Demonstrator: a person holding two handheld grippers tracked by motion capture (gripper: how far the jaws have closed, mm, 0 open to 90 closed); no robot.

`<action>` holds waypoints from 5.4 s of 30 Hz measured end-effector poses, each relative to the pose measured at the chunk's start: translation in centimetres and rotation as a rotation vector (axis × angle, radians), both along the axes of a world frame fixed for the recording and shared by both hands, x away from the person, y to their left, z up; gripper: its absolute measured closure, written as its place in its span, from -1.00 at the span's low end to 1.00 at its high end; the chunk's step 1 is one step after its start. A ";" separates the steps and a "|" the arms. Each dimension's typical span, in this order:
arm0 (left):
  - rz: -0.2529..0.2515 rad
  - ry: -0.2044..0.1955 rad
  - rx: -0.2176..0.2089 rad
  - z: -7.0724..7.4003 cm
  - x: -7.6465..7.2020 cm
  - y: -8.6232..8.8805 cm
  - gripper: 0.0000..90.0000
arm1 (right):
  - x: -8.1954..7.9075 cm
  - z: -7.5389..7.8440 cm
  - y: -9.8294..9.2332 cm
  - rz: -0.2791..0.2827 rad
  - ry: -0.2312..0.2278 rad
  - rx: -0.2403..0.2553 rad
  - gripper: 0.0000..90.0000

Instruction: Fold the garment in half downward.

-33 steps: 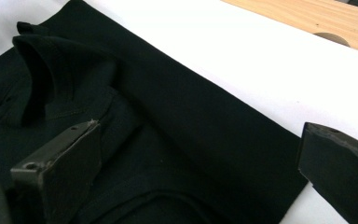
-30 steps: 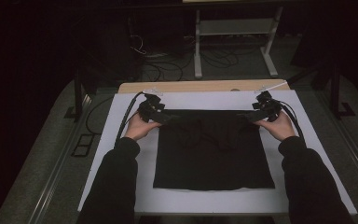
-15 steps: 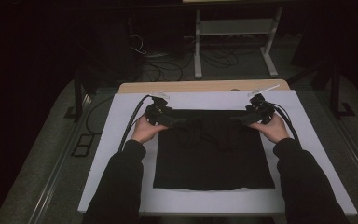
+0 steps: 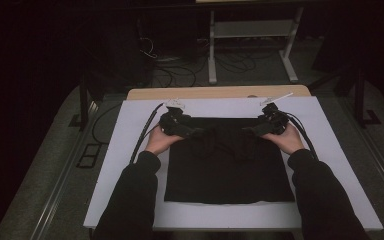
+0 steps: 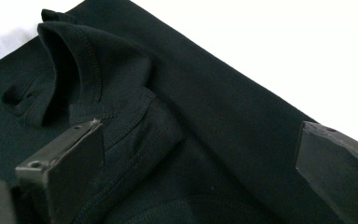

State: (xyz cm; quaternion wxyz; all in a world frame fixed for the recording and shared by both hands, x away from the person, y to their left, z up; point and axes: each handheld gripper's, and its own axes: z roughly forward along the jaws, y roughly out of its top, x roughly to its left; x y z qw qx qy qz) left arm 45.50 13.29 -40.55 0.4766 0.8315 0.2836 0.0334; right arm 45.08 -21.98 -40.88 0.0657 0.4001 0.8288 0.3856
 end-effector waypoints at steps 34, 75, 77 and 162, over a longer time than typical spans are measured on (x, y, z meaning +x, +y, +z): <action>-0.083 -0.069 0.099 -1.5 -0.2 -3.4 0.36 | 1.7 -2.0 3.7 0.025 0.071 0.031 -0.22; -0.017 -0.074 0.089 2.0 -5.8 -1.0 0.88 | -5.7 2.9 0.5 0.129 -0.054 0.168 0.96; -0.024 -0.080 0.095 2.1 -6.3 -1.0 0.87 | -6.3 3.0 0.6 0.143 -0.059 0.163 0.96; -0.277 0.042 0.419 -1.1 -18.8 -1.1 0.82 | -17.9 -1.4 1.3 0.471 0.184 0.103 0.96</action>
